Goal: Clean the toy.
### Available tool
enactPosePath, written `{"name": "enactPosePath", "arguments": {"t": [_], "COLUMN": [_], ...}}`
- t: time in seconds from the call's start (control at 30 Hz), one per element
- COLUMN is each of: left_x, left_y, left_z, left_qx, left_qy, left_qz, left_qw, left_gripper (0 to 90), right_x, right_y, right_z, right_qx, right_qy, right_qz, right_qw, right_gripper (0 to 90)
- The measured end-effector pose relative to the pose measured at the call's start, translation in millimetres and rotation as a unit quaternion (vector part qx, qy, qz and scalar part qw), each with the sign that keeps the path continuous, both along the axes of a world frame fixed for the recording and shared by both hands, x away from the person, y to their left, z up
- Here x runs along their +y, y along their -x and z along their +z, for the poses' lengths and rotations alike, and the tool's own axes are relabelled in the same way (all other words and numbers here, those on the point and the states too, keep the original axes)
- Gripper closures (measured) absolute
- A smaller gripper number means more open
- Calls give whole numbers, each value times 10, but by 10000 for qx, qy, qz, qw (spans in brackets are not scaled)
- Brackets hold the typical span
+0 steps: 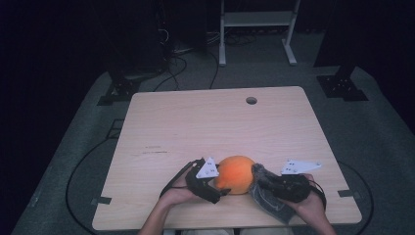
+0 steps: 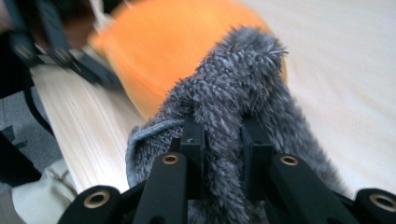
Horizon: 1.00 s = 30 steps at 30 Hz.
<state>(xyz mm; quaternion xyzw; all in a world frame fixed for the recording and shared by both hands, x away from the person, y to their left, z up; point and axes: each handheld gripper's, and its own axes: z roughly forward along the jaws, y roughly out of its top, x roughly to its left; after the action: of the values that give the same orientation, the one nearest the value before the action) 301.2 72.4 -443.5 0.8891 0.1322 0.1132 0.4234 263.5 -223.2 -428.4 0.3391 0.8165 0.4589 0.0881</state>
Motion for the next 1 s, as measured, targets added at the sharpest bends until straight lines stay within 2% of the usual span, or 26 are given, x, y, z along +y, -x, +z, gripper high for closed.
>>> {"name": "enactPosePath", "arguments": {"t": [0.03,0.07,0.17,0.2,0.23,0.27,0.3,0.33,0.43,0.47,0.5,0.53,0.57,0.6,0.67,0.7,0.73,0.77,0.83,0.87,0.9,0.93,0.97,1.0], "left_x": [0,3,27,69,69,91,91,79,45,21,21,0,0,-7,16,16,32,45,39,34,26,23,23,28], "left_y": [0,-3,-18,-53,-53,-65,-65,-74,-68,-50,-50,-6,-6,16,10,10,0,-6,-6,-4,3,13,13,14], "left_z": [0,0,14,64,64,99,99,114,85,69,69,71,71,68,55,55,50,46,52,61,62,59,59,60], "left_qx": [0,17,108,376,376,569,569,667,652,532,532,315,315,211,206,206,241,264,294,284,265,227,227,226], "left_qy": [0,17,77,331,331,668,668,768,723,596,596,405,405,258,230,230,259,279,262,215,216,220,220,215], "left_qz": [0,-3,-9,8,8,29,29,96,161,155,155,-48,-48,-118,-147,-147,-141,-140,-93,-86,-87,-105,-105,-123], "left_qw": [10000,10000,9999,9987,9987,9961,9961,9948,9951,9967,9967,9987,9987,9994,9994,9994,9993,9992,9992,9993,9994,9994,9994,9994], "left_gripper": [140,140,135,117,104,103,103,105,154,166,174,176,177,177,185,188,188,197,197,197,197,195,194,193], "right_x": [0,66,125,142,142,125,125,104,98,116,116,192,192,281,346,346,337,236,184,110,-38,-104,-104,-168], "right_y": [0,10,-19,-39,-39,-34,-34,-5,3,34,34,93,93,129,127,127,104,28,-1,-35,-107,-142,-142,-166], "right_z": [0,79,87,34,34,-15,-15,-17,-3,65,65,175,175,234,238,238,219,149,121,81,-21,-77,-77,-122], "right_qx": [0,-147,-136,-81,-81,13,13,33,6,-173,-173,-442,-442,-592,-700,-700,-650,-470,-399,-321,-97,49,49,172], "right_qy": [0,-169,-171,-128,-128,-139,-139,-87,-60,15,15,-82,-82,-32,135,135,107,-11,-44,-57,17,-9,-9,-44], "right_qz": [0,122,229,250,250,267,267,275,251,163,163,303,303,414,464,464,469,385,340,229,-29,-145,-145,-228], "right_qw": [10000,9997,9995,9996,9996,9995,9995,9996,9997,9997,9997,9985,9985,9974,9964,9964,9967,9982,9986,9992,9999,9999,9999,9996], "right_gripper": [740,739,737,738,738,739,739,738,739,741,741,741,741,740,739,739,738,738,737,736,735,737,737,739]}}
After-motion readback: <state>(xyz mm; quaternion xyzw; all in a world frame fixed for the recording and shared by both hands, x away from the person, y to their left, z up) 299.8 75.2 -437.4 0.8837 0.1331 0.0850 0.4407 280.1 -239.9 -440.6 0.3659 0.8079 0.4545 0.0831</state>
